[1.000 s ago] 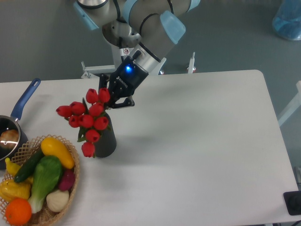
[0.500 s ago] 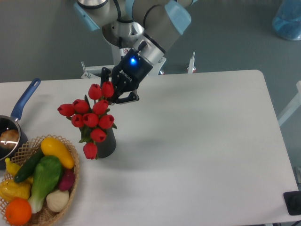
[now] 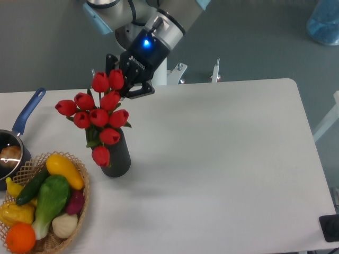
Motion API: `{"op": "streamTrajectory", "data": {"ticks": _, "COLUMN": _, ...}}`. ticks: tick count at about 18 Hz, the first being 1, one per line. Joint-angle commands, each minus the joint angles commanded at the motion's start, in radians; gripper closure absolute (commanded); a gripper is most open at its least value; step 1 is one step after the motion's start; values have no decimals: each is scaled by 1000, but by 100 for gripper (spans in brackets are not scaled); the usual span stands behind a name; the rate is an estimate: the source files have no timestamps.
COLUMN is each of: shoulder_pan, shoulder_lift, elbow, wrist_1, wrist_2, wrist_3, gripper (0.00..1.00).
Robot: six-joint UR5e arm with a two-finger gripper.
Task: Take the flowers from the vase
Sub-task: 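Lift the gripped tulips up out of the black vase, then carry the held tulips away from the vase over the table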
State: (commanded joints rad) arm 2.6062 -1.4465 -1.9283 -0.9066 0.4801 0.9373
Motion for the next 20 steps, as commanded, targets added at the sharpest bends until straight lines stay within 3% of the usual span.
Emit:
{"op": "streamTrajectory", "data": {"ticks": 4, "shoulder_pan": 41, "shoulder_lift": 0, "elbow": 41, "wrist_1": 2, "wrist_2": -61, "wrist_3": -48, "gripper": 100}}
{"op": "streamTrajectory", "data": {"ticks": 13, "shoulder_pan": 178, "shoulder_lift": -17, "elbow": 115, "wrist_1": -3, "wrist_2": -45, "wrist_3": -72, "gripper": 100}}
{"op": "streamTrajectory", "data": {"ticks": 15, "shoulder_pan": 216, "shoulder_lift": -20, "elbow": 126, "wrist_1": -9, "wrist_2": -3, "wrist_3": -71, "gripper": 100}}
{"op": "streamTrajectory", "data": {"ticks": 18, "shoulder_pan": 219, "shoulder_lift": -55, "elbow": 146, "wrist_1": -14, "wrist_2": 127, "wrist_3": -71, "gripper": 100}}
{"op": "streamTrajectory", "data": {"ticks": 20, "shoulder_pan": 230, "shoulder_lift": -57, "elbow": 137, "wrist_1": -14, "wrist_2": 152, "wrist_3": -57, "gripper": 100}}
